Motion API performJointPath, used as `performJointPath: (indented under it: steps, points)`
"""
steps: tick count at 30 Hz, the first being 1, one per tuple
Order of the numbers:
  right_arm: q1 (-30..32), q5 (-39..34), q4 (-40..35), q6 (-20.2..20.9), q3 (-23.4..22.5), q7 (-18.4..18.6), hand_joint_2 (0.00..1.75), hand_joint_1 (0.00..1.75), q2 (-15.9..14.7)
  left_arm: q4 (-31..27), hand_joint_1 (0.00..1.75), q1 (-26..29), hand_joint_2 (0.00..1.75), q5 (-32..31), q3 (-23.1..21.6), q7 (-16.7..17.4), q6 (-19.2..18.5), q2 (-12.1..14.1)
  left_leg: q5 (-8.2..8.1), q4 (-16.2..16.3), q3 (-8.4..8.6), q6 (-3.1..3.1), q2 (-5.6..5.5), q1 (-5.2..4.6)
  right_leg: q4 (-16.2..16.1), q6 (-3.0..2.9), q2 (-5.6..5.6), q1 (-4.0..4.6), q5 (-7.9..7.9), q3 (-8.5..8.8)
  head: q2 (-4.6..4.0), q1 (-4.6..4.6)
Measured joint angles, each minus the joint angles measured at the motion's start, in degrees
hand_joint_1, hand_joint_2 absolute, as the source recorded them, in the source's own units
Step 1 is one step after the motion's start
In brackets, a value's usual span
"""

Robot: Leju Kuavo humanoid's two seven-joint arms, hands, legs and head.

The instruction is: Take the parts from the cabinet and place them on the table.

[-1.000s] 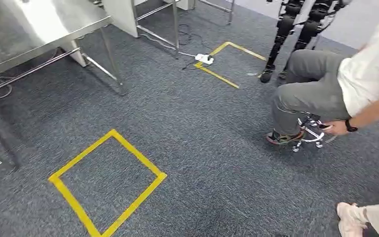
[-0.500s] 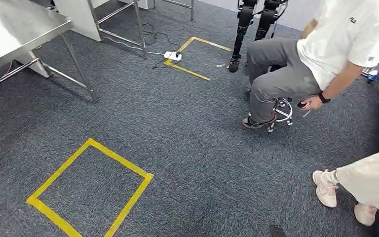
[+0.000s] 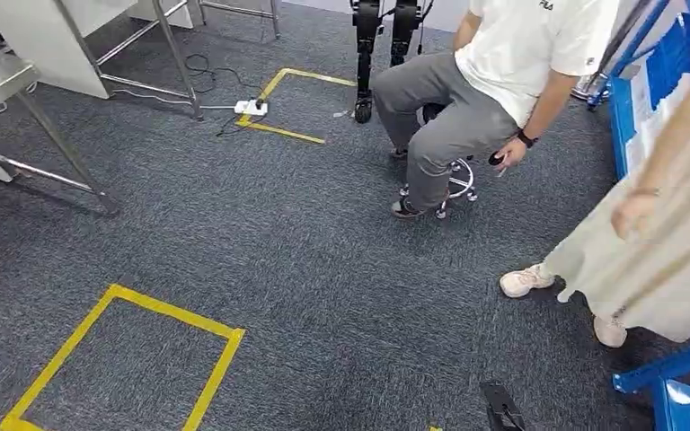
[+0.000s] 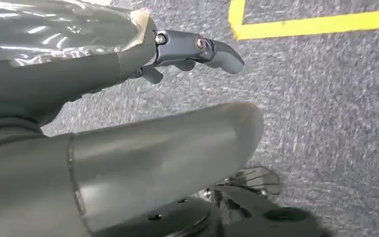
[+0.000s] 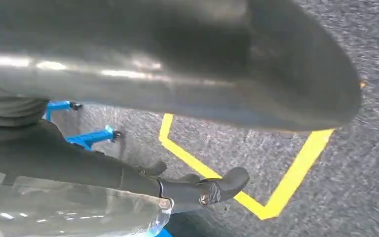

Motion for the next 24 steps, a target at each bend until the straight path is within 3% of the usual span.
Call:
performJointPath:
  steps: [1, 3, 5, 6, 7, 8, 10, 11, 12, 13, 14, 15, 16, 17, 18, 20, 21, 22, 23, 24]
  points:
    - [-0.1, 0.0, 0.0, 0.1, 0.2, -0.1, 0.00, 0.00, 0.0, 0.0, 0.00, 0.1, 0.00, 0.1, 0.3, 0.0, 0.1, 0.0, -1.02, -1.5, 0.68, -0.29, -3.22, 0.30, 0.4, 0.59, 0.57, 0.25, -0.14, -0.59, 0.00, 0.02]
    - [-0.2, 0.0, 0.0, 0.2, 0.5, -0.3, 0.00, 0.00, -0.2, 0.1, 0.00, 0.0, 0.00, 0.5, 0.7, -0.3, 0.2, 0.1, -0.67, -1.6, 0.26, 0.46, -1.93, -0.40, 0.4, 1.63, 1.60, 0.47, 0.31, -1.61, 0.00, 0.07]
    - [0.2, 0.0, 0.1, 0.4, 0.8, -0.3, 0.00, 0.00, -0.5, 0.1, 0.00, 0.0, 0.00, 0.6, 1.0, -0.6, 0.2, 0.1, -0.17, -2.2, 0.42, 1.70, -0.59, -0.96, -0.2, 2.86, 3.07, 0.41, 0.91, -1.87, 0.00, 0.04]
    - [0.3, -0.1, 0.2, 0.5, 0.8, -0.5, 0.00, 0.00, -0.7, 0.1, 0.00, 0.0, 0.00, 0.6, 1.2, -0.7, 0.2, 0.1, 0.45, -3.0, 0.68, 2.59, 0.29, -0.66, 0.3, 2.92, 1.71, 0.43, 0.72, -2.21, 0.00, 0.20]
    - [0.3, -0.2, 0.3, 0.7, 0.8, -0.5, 0.00, 0.00, -0.8, 0.1, 0.00, 0.0, 0.00, 0.6, 1.4, -0.9, 0.1, 0.1, 0.61, -3.3, 0.79, 3.12, 0.82, -0.94, 2.2, 2.72, -1.99, 0.57, -0.37, -3.15, 0.00, 0.26]
    - [0.2, -0.2, 0.4, 0.8, 0.8, -0.7, 0.00, 0.00, -0.7, 0.1, 0.00, 0.0, 0.00, 0.6, 1.5, -1.0, 0.1, 0.2, 0.71, -3.4, 0.71, 3.37, 1.70, -1.10, 5.9, 2.38, -3.68, 0.56, -2.24, -5.09, 0.00, 0.64]
    - [0.2, -0.3, 0.5, 0.8, 0.9, -0.9, 0.00, 0.00, -0.8, 0.1, 0.00, 0.1, 0.00, 0.6, 1.6, -1.0, 0.0, 0.3, 0.68, -3.4, 0.47, 3.43, 3.47, -1.39, 15.1, 2.22, -4.43, 0.57, -5.81, -9.60, 0.00, 0.72]
    - [0.4, -0.4, 0.5, 0.8, 0.9, -0.9, 0.00, 0.00, -0.8, 0.1, 0.00, 0.2, 0.00, 0.6, 1.7, -1.0, 0.0, 0.3, 0.68, -3.3, 0.31, 3.43, 4.37, -1.54, 18.4, 2.58, -4.44, 0.57, -6.58, -11.03, 0.00, 0.74]
    - [0.6, -0.4, 0.5, 0.8, 0.9, -0.9, 0.00, 0.00, -0.9, 0.1, 0.00, 0.2, 0.00, 0.6, 1.7, -1.0, 0.0, 0.3, 0.68, -3.3, 0.26, 3.43, 5.17, -1.63, 18.1, 2.94, -4.56, 0.51, -6.29, -10.71, 0.00, 0.74]
    - [0.8, -0.4, 0.6, 0.8, 0.9, -0.9, 0.00, 0.00, -0.9, 0.1, 0.00, 0.2, 0.00, 0.6, 1.7, -1.0, 0.0, 0.3, 0.68, -3.3, 0.29, 3.42, 5.94, -1.68, 15.0, 3.39, -4.77, 0.51, -5.13, -8.73, 0.00, 0.85]
    - [0.8, -0.4, 0.6, 0.8, 0.9, -0.9, 0.00, 0.00, -0.9, 0.1, 0.00, 0.1, 0.00, 0.6, 1.7, -1.0, 0.0, 0.3, 0.67, -3.3, 0.35, 3.40, 6.68, -1.68, 9.6, 3.80, -5.44, 0.51, -3.38, -5.57, 0.00, 0.87]
    - [0.8, -0.4, 0.6, 0.8, 0.9, -0.9, 0.00, 0.00, -0.9, 0.1, 0.00, 0.1, 0.00, 0.6, 1.7, -1.0, 0.0, 0.3, 0.61, -3.3, 0.48, 3.31, 7.33, -1.70, 3.9, 4.00, -7.10, 0.52, -1.80, -2.20, 0.00, 0.90]
    - [0.6, -0.4, 0.6, 0.8, 0.9, -0.9, 0.00, 0.00, -0.9, 0.1, 0.00, 0.1, 0.00, 0.6, 1.7, -1.0, 0.0, 0.4, 0.54, -3.4, 0.65, 3.13, 7.89, -1.82, -0.3, 3.45, -10.26, 0.76, -1.28, 0.14, 0.00, 0.98]
    - [0.4, -0.4, 0.6, 0.8, 0.9, -0.9, 0.00, 0.00, -1.0, 0.1, 0.00, 0.1, 0.00, 0.6, 1.7, -1.0, 0.0, 0.4, 0.24, -3.2, 0.67, 2.67, 8.57, -2.24, -0.4, 2.89, -10.20, 1.77, -0.91, 0.24, 0.00, 1.01]
    - [0.3, -0.4, 0.6, 0.8, 0.9, -1.0, 0.00, 0.00, -1.0, 0.1, 0.00, 0.1, 0.00, 0.6, 1.7, -1.0, 0.0, 0.4, 0.17, -3.2, 0.76, 2.38, 9.10, -2.22, -0.4, 1.94, -9.30, 1.73, -0.69, -0.07, 0.00, 0.96]
    - [0.6, -0.3, 0.6, 0.8, 1.0, -1.2, 0.00, 0.00, -1.4, 0.1, 0.00, -0.1, 0.00, 0.7, 1.7, -1.1, 0.0, 0.3, 0.15, -3.6, 1.24, 1.90, 10.40, -2.06, -0.5, 1.18, -7.99, 2.08, -0.60, -0.71, 0.00, 1.05]
    - [0.7, -0.2, 0.6, 0.8, 1.0, -1.3, 0.00, 0.00, -1.6, 0.0, 0.00, -0.1, 0.00, 0.7, 1.7, -1.1, 0.0, 0.3, -0.25, -3.3, 1.19, 1.40, 10.51, -2.04, -1.2, 0.56, -7.18, 1.20, -0.17, 0.50, 0.00, 1.03]
    - [0.8, -0.1, 0.7, 0.8, 1.1, -1.6, 0.00, 0.00, -1.3, 0.0, 0.00, -0.2, 0.00, 0.8, 1.7, -1.0, 0.0, 0.4, -1.13, -2.1, 0.99, 1.00, 7.26, -1.63, -1.3, 0.37, -6.65, 0.70, 0.00, 0.56, 0.00, 0.76]
    - [0.8, 0.0, 0.7, 0.8, 1.2, -1.6, 0.00, 0.00, -1.4, 0.0, 0.00, -0.1, 0.00, 1.0, 1.8, -1.0, 0.1, 0.4, -3.44, 1.1, -0.32, 0.92, 4.40, -1.35, -1.3, -0.52, -6.17, 0.46, 0.24, 0.50, 0.00, 0.57]
    - [0.7, 0.0, 0.7, 0.8, 1.3, -1.7, 0.00, 0.00, -1.3, 0.0, 0.00, 0.0, 0.00, 1.1, 2.0, -1.0, 0.2, 0.5, -6.14, 5.8, -2.45, 0.77, 2.87, -1.31, -1.3, -0.70, -5.43, 0.54, 0.26, 0.42, 0.00, 0.53]
